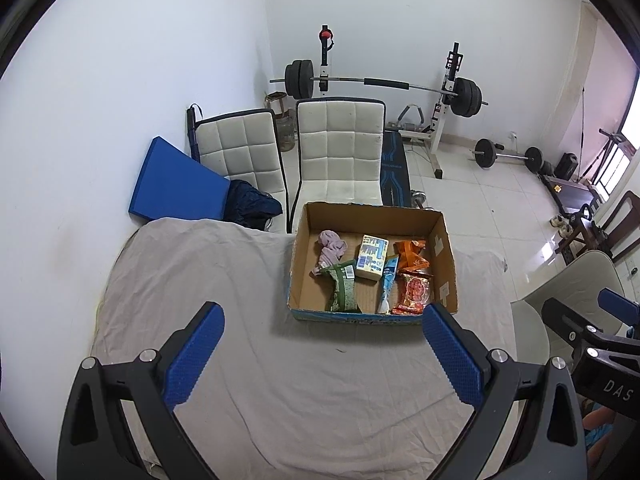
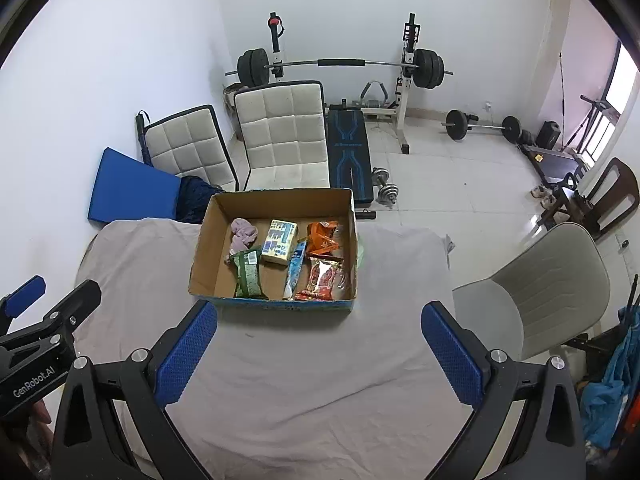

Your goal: Organize soft objects

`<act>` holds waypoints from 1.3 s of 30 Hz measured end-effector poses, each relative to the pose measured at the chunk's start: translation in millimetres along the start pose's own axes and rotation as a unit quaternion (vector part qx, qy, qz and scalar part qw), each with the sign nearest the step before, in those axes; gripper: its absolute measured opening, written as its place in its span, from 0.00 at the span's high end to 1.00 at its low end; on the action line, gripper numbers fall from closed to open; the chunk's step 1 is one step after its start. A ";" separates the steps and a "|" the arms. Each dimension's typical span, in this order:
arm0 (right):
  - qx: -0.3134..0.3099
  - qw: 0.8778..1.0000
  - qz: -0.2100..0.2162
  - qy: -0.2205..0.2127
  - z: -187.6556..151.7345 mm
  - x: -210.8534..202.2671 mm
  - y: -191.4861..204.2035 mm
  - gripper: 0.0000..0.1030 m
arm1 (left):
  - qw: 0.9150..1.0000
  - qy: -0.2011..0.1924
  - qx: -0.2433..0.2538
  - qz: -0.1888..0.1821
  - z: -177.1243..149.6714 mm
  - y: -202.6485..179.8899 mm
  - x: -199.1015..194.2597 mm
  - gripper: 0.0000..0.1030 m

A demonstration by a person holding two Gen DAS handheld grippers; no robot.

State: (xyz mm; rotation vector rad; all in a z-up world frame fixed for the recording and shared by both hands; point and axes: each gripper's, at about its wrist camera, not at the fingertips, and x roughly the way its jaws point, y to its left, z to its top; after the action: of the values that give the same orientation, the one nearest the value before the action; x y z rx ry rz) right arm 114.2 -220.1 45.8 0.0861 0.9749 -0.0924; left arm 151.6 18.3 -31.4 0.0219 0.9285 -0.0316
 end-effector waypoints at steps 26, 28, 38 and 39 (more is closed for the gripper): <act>-0.003 1.000 -0.003 -0.001 0.8 2.7 -2.5 0.00 | 1.000 0.003 0.000 -0.001 -2.9 0.3 2.8 0.01; -0.001 1.000 -0.004 -0.001 -0.1 2.4 -3.2 0.00 | 1.000 0.003 0.001 -0.001 -2.5 -0.4 3.0 0.01; -0.001 1.000 -0.006 -0.003 -2.6 3.8 -7.9 0.00 | 1.000 0.003 0.000 -0.001 -2.5 -0.5 3.1 0.01; -0.001 1.000 -0.006 -0.003 -2.5 3.7 -7.5 0.00 | 1.000 0.003 0.001 -0.001 -2.6 -0.1 2.8 0.01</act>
State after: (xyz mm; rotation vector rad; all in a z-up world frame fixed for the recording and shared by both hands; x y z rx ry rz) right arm 113.4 -227.4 41.0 0.0780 0.9700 -0.1020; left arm 151.2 18.2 -35.2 0.0225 0.9341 -0.0341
